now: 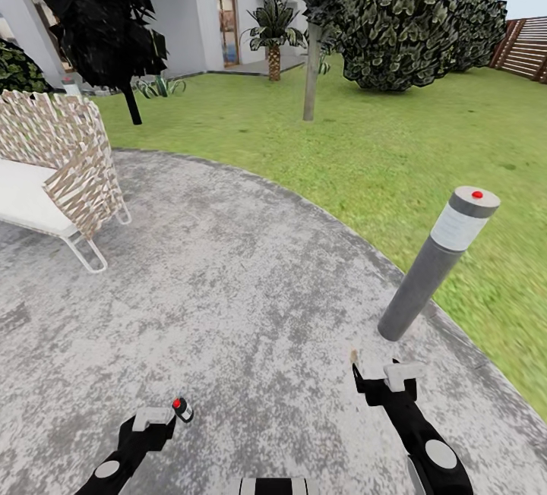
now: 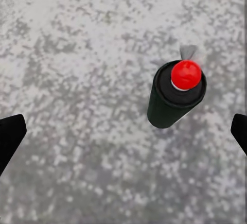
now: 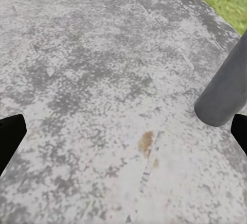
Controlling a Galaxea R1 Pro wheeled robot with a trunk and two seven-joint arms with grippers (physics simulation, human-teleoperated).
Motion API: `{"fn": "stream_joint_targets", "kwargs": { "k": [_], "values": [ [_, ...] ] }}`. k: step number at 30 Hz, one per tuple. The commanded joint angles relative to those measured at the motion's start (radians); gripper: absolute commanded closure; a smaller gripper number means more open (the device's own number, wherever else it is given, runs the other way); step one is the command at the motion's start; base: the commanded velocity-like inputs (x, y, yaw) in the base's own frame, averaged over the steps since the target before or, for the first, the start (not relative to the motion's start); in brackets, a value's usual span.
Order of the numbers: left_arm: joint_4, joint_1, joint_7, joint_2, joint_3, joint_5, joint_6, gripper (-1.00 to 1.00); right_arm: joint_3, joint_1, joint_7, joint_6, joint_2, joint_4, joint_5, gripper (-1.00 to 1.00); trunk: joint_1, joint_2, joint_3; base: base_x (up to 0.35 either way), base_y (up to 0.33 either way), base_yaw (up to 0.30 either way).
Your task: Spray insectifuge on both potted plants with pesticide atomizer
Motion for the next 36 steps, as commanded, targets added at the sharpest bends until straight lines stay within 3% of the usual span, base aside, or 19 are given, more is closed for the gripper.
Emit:
{"fn": "stream_joint_targets", "kwargs": {
  "k": [1,10,20,25,30,36],
  "values": [
    [0.001,0.000,-0.006,-0.001,0.009,-0.013,-0.003,-1.00,-0.002,0.000,0.006,0.005,0.000,-0.002,0.010,-1.00,0.000,0.000,-0.001,0.004,0.000,0.000],
    [0.001,-0.001,-0.005,-0.001,0.010,-0.033,-0.005,-1.00,-0.002,0.000,0.006,0.006,0.000,-0.003,0.010,-1.00,0.000,0.000,-0.001,0.001,0.000,-0.099],
    [0.002,0.001,-0.004,0.001,0.012,-0.033,-0.011,-1.00,-0.002,0.000,0.006,0.005,0.000,-0.003,0.009,-1.00,0.004,-0.003,-0.048,0.000,0.000,-0.006],
    [0.019,0.003,-0.003,0.001,0.012,-0.034,-0.123,-1.00,-0.002,0.000,0.007,0.005,0.000,-0.003,0.009,-1.00,0.007,-0.004,-0.075,0.000,0.000,0.000],
    [0.039,0.002,-0.003,0.001,0.011,-0.036,-0.145,-1.00,-0.002,0.000,0.007,0.005,0.000,-0.003,0.010,-1.00,0.009,-0.005,-0.103,0.000,0.000,0.000],
    [0.040,0.001,-0.003,0.001,0.011,-0.036,-0.147,-1.00,-0.002,0.000,0.007,0.005,0.000,-0.003,0.011,-1.00,0.009,-0.005,-0.108,0.000,0.000,0.000]
  ]
}}
